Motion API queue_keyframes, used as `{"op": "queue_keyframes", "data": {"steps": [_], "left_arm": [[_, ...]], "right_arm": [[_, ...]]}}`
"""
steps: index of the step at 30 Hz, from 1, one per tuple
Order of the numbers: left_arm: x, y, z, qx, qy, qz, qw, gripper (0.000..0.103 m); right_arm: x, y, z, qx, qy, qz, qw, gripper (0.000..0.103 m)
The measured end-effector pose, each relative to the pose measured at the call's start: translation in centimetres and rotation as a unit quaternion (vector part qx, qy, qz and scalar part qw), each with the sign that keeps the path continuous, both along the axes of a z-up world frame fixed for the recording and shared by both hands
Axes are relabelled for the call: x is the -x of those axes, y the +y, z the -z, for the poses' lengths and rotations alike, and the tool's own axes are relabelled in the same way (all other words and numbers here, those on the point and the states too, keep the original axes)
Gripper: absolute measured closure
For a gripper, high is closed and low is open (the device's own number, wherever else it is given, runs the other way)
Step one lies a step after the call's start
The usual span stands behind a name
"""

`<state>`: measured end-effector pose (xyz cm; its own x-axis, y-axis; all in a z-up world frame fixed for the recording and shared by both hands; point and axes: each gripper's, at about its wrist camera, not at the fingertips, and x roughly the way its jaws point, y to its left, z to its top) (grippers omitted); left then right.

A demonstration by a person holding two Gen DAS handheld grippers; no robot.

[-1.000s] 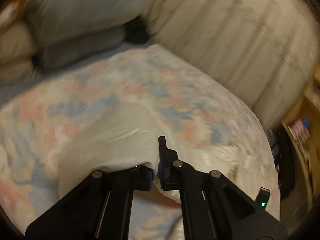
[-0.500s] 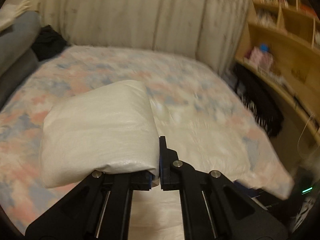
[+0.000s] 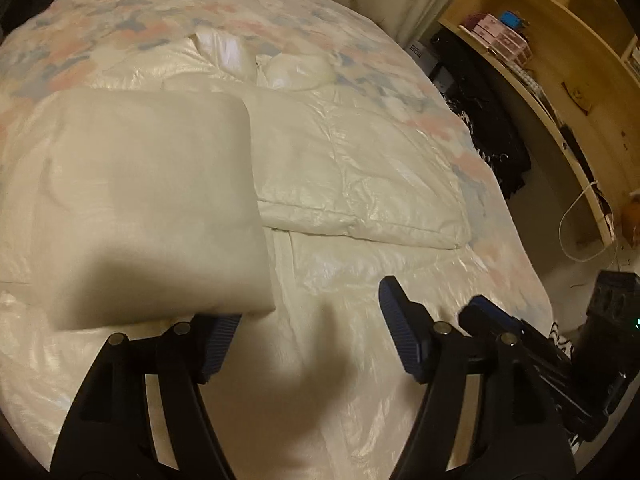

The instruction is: Fold large clothes

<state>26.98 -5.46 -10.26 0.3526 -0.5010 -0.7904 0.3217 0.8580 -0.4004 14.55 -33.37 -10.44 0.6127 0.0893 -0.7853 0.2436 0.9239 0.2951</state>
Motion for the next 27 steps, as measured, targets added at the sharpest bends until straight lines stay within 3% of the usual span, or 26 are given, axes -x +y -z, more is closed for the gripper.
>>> {"op": "queue_keyframes", "data": {"steps": [4, 5, 6, 8, 16, 21, 27], "left_arm": [[2.2, 1.5, -2.4, -0.007, -0.031, -0.001, 0.9995, 0.037], [2.8, 2.1, -2.9, -0.010, -0.040, -0.008, 0.9991, 0.037], [3.3, 2.6, -3.4, -0.018, -0.050, -0.018, 0.9984, 0.037], [5.1, 4.1, -4.9, -0.036, -0.071, -0.037, 0.9961, 0.037], [9.2, 10.8, -6.4, -0.070, -0.105, -0.115, 0.9853, 0.037], [9.8, 15.2, -5.9, -0.063, -0.084, -0.162, 0.9813, 0.037], [10.2, 19.3, -4.2, -0.057, -0.057, -0.197, 0.9771, 0.037]], "right_arm": [[-1.1, 1.9, -0.2, -0.002, -0.001, -0.017, 1.000, 0.058], [-1.2, 2.4, -0.2, -0.001, -0.001, -0.025, 1.000, 0.054], [-1.3, 3.0, -0.3, 0.000, 0.000, -0.034, 0.999, 0.043], [-1.5, 3.9, -0.9, 0.006, -0.004, -0.047, 0.999, 0.030], [-3.0, 8.8, -2.5, 0.061, -0.011, -0.117, 0.991, 0.029], [-4.8, 12.9, -2.7, 0.109, -0.009, -0.171, 0.979, 0.029], [-7.4, 18.2, -1.3, 0.178, 0.003, -0.237, 0.955, 0.029]]}}
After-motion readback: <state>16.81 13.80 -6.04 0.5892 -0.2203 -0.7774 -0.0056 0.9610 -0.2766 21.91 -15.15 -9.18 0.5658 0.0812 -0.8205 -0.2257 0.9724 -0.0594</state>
